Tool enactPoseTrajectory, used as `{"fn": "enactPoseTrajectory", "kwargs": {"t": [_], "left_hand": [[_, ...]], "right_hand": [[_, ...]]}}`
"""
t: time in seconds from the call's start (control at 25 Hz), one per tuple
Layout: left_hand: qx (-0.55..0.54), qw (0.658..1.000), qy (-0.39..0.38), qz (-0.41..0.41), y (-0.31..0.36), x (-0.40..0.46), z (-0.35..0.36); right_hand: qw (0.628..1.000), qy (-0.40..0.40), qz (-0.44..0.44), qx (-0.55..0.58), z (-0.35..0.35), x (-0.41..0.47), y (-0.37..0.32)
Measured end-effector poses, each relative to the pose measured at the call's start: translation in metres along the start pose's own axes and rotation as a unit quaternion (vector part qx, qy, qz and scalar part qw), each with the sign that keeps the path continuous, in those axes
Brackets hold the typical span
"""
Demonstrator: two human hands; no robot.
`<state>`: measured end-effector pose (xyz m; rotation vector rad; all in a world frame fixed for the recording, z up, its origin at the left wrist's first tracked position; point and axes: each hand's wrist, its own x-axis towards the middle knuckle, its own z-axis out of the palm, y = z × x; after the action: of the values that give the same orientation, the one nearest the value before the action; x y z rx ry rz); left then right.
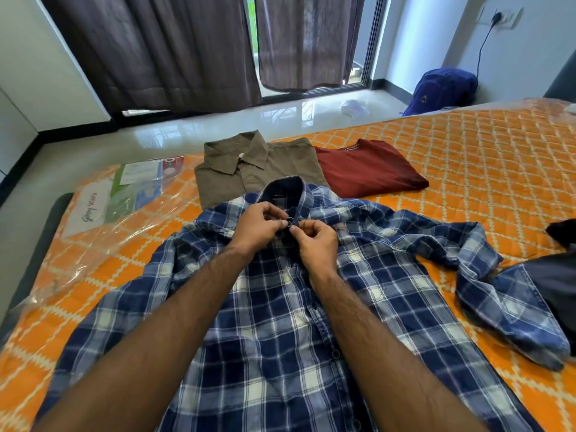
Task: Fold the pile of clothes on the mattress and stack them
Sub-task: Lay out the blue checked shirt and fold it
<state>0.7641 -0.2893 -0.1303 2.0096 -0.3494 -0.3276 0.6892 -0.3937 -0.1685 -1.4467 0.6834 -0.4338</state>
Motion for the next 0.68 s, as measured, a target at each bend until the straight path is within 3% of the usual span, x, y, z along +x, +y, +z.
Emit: {"fn": "enactPoseTrajectory", "kwargs": {"t": [0.44,0.68], "left_hand": [[0.034,0.998,0.042,0.024,-0.006,0.002,0.012],[0.068,0.994,0.026,0.084,-0.011,-0.002,0.009]], "right_hand": [[0.997,0.016,-0.068,0.044,-0.004,-0.009,0.019],[0.993,-0.014,0.012,0.119,-0.010,-0.002,0.020]]}}
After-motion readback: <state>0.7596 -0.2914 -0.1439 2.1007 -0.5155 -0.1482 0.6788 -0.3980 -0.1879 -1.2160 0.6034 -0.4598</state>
